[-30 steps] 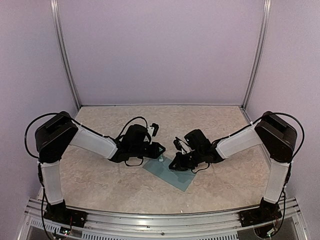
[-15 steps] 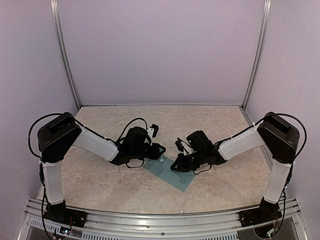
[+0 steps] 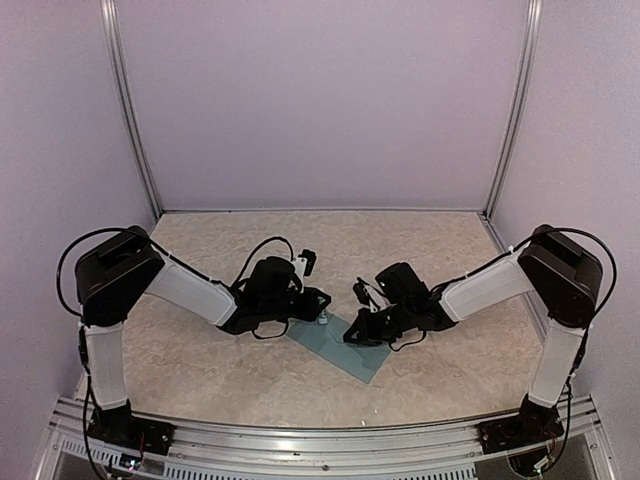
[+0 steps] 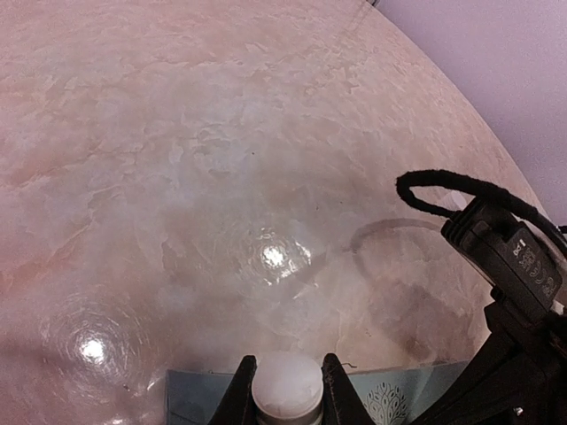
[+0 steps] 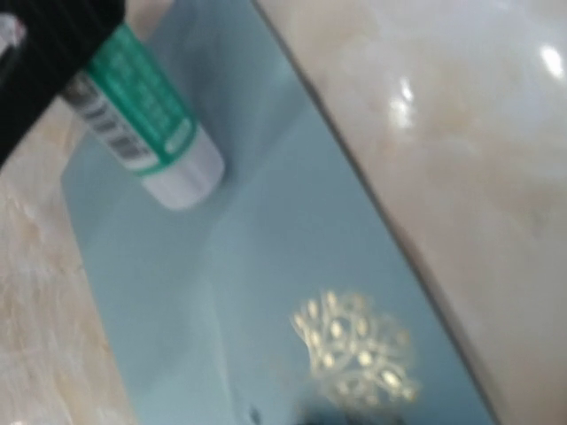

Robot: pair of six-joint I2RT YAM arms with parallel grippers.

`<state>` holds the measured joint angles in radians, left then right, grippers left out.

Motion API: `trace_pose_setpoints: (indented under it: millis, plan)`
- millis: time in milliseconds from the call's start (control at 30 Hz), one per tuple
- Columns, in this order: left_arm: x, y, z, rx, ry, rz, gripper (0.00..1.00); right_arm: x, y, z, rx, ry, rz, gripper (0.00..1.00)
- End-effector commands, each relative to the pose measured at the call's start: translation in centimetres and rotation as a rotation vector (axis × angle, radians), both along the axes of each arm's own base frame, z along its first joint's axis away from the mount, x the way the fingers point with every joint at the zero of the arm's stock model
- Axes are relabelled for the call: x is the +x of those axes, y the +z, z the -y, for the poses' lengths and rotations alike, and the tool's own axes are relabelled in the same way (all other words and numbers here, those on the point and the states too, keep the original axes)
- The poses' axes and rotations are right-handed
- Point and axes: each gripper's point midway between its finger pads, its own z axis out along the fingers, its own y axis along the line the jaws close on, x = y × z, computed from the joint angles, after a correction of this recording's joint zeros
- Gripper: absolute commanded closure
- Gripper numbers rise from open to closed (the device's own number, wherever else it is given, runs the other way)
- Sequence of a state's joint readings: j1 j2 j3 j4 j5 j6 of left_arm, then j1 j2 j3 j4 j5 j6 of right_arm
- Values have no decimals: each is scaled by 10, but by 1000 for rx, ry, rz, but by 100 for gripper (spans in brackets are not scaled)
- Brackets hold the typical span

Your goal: Place the letter into the envelope and seal it

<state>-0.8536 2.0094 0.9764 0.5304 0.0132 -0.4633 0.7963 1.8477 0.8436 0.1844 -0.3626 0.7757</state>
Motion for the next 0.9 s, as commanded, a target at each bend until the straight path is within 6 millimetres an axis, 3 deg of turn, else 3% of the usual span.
trace_pose_setpoints:
  millis: [0, 200, 333, 733, 867]
  plan:
    - [-16, -40, -21, 137, 18, -73, 98, -14, -45, 16, -147, 7, -100, 100]
    - [-18, -38, -18, 131, 16, -75, 98, -8, -47, -2, -133, 41, -93, 100]
    - [-18, -38, -19, 135, 20, -76, 98, -7, -46, -3, -133, 41, -88, 100]
    - [-12, -34, -25, 143, 35, -64, 98, -28, -48, 37, -193, -27, -112, 100]
    - [-13, -34, -25, 143, 34, -64, 98, -29, -52, 38, -197, -24, -118, 100]
